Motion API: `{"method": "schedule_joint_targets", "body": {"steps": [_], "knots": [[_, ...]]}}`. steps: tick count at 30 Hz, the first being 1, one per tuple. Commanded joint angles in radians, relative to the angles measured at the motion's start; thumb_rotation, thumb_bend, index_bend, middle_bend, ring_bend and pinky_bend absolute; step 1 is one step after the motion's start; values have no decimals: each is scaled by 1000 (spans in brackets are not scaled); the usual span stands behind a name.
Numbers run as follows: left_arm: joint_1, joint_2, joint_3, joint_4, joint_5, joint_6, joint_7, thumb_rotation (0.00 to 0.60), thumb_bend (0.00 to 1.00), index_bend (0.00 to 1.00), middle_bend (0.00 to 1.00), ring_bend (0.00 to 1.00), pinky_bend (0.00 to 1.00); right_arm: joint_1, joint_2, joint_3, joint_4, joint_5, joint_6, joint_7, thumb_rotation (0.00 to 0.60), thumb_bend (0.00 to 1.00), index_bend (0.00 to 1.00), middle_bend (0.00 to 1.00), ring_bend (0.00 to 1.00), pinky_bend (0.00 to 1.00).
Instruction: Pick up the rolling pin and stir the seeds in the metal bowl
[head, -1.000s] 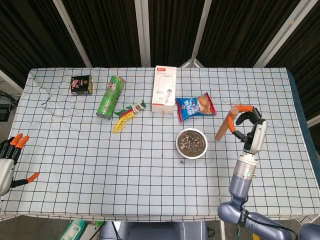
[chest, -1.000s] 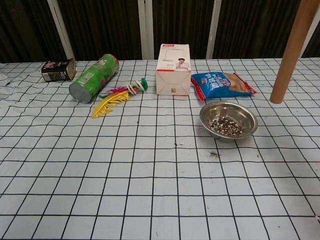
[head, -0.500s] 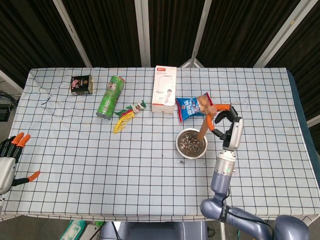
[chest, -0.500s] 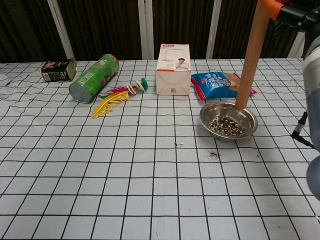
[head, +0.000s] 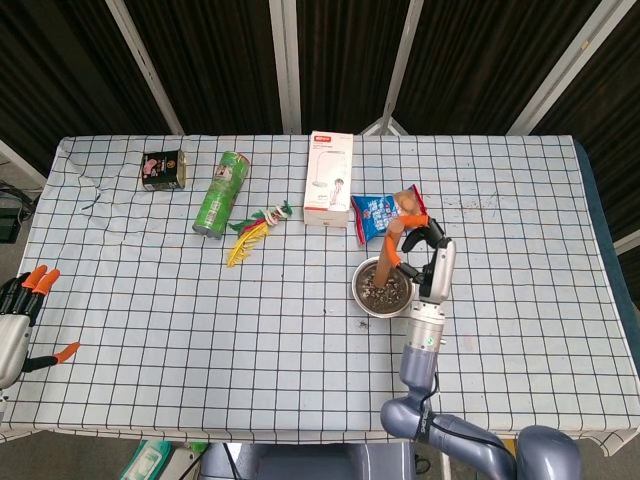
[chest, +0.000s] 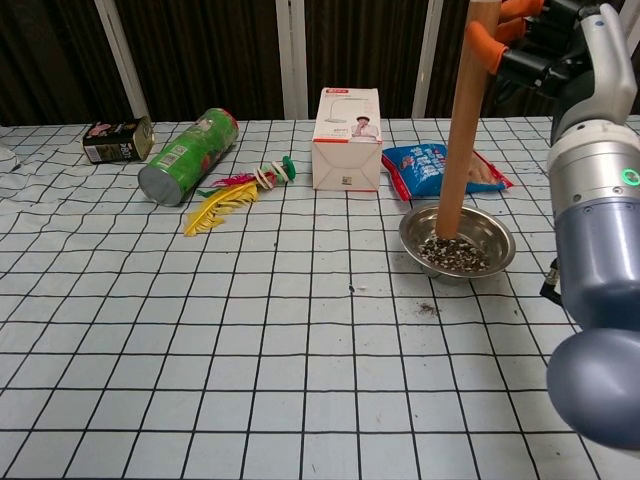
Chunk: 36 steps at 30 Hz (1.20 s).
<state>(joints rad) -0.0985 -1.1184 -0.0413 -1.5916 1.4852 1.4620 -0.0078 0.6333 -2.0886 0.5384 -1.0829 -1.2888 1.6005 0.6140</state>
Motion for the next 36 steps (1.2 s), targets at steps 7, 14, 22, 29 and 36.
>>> {"method": "schedule_joint_targets", "body": {"steps": [7,14,22,29,36], "knots": [[1,-3,0,2,-1,3,4,600,201,37,0,0,0,-14,-36,-13,53,3,4,40,600,829,801,722,690,694],[0,-4,-2,-1,-4,3,12,600,200,37,0,0,0,-20,-58,-27,113,-7,4,69,600,836,803,722,690,694],[0,-4,-3,-6,-5,3,16,600,200,37,0,0,0,-30,-77,-44,152,-13,0,82,600,836,803,723,691,694],[-1,-3,-2,-7,-5,2,16,600,200,37,0,0,0,-36,-84,-50,160,-21,0,85,600,836,803,723,691,694],[0,-3,-1,-3,-4,3,12,600,200,37,0,0,0,-27,-74,-39,147,-37,10,80,600,836,803,722,691,694]]}}
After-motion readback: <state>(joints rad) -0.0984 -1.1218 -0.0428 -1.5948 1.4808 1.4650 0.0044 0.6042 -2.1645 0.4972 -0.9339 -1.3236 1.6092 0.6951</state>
